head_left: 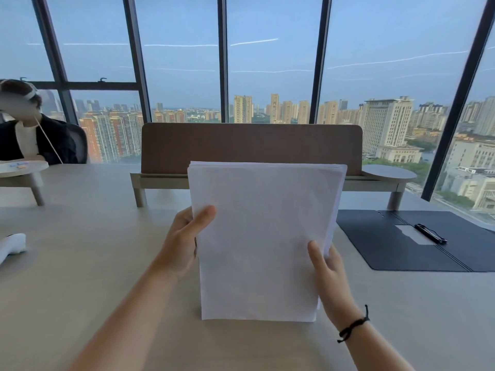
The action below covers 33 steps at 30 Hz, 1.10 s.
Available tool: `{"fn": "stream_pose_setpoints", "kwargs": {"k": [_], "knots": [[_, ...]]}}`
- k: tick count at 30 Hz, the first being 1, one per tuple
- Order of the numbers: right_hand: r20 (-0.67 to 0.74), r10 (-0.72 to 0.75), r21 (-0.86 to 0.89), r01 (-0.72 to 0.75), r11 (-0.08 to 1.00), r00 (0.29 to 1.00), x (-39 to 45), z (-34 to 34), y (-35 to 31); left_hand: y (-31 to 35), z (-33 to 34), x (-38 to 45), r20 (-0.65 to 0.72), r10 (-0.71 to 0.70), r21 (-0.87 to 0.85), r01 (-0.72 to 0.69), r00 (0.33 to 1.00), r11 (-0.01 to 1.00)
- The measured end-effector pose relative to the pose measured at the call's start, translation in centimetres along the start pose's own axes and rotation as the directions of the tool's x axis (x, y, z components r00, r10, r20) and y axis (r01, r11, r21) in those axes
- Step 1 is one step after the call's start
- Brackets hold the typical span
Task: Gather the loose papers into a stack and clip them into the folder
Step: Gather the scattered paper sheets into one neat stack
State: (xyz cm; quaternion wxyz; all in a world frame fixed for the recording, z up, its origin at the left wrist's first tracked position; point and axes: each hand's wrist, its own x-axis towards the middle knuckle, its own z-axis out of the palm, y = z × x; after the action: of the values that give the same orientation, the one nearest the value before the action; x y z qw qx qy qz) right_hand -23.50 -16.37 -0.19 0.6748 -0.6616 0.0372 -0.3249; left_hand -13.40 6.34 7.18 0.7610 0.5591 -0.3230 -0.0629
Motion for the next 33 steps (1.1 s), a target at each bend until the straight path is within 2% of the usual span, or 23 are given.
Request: {"fn": "stream_pose_setpoints", "kwargs": {"k": [5,11,14,16,21,23,27,30,33], "knots": [[0.060,0.070,0.006,-0.070,0.997,0.996,-1.1,0.9,0.9,-1.7,-0.3,-0.4,-0.080,-0.039,-0.056,0.034,0.996,0.998],[0.109,0.049,0.073,-0.057,0.996,0.993,1.4,0.5,-3.7,-1.6,0.1,0.0,-0.082,-0.075,-0.037,0.072,0.994,0.997],[0.092,0.041,0.086,-0.049,0.995,0.995,2.5,1.2,-6.0,-0.7,1.5,0.9,-0.221,-0.111,-0.085,0.095,0.969,0.992],[0.061,0.014,0.099,-0.020,0.995,0.998,3.5,1.8,-7.5,0.7,2.4,2.3,-0.260,-0.070,-0.110,0.042,0.963,0.993],[0.042,-0.106,0.078,0.103,0.992,0.993,5.2,1.8,-9.6,2.8,2.6,3.8,-0.157,-0.027,-0.155,0.002,0.987,0.988],[0.081,-0.059,0.064,0.054,0.997,0.995,4.6,1.0,-8.1,1.2,1.7,3.1,-0.137,-0.073,-0.133,0.055,0.988,0.990],[0.195,0.120,0.110,-0.143,0.984,0.973,2.5,-0.8,-4.6,-2.1,0.6,1.1,-0.048,-0.205,-0.027,0.204,0.978,0.979],[0.215,0.111,0.218,-0.159,0.963,0.970,2.9,-1.5,-5.2,-3.1,0.1,0.8,0.010,-0.277,-0.012,0.277,0.961,0.961],[0.229,0.113,0.234,-0.167,0.958,0.967,3.5,-1.5,-6.2,-3.5,0.3,1.0,0.022,-0.319,0.007,0.319,0.948,0.948]]}}
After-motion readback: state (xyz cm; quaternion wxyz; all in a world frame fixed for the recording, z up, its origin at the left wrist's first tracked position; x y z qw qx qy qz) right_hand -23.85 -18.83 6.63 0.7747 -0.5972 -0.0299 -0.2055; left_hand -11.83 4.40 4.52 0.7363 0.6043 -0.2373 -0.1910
